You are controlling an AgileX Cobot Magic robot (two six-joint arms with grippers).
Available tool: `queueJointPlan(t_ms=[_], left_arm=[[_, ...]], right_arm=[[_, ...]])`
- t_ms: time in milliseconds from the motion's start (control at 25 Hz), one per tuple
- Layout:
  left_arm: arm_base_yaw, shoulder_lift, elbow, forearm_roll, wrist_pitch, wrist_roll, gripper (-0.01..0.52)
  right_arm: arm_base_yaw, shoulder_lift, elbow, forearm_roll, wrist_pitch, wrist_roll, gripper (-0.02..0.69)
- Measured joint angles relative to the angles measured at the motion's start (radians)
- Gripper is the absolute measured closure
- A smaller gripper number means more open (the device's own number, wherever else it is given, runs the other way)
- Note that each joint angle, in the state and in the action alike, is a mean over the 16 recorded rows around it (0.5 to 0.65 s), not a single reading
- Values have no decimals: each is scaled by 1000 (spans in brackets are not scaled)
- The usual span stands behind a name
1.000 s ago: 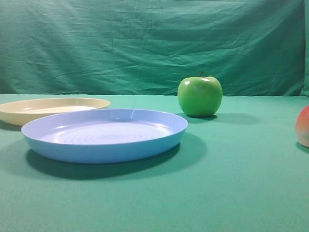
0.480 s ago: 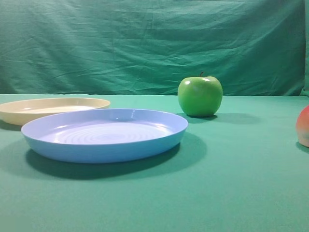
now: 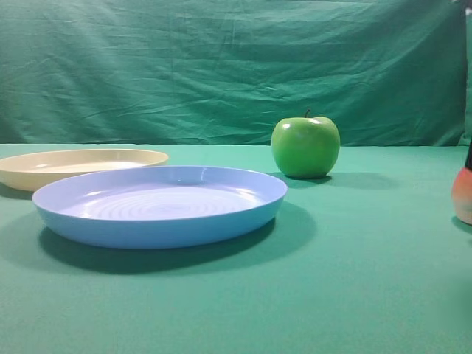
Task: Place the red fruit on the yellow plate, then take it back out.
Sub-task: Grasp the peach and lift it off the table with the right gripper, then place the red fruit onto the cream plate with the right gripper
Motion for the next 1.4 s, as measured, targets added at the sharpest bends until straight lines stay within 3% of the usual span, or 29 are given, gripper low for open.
queueJointPlan(t_ms=[560,1000,1400], left_arm=[[0,0,0,0,0,0,514],[0,0,0,0,0,0,514],[0,0,0,0,0,0,514]], right_arm=[[14,73,-265,9,184,-24,442],[188,138,-694,34,216,-85,468],[419,409,-1034,53,145,-163,470]])
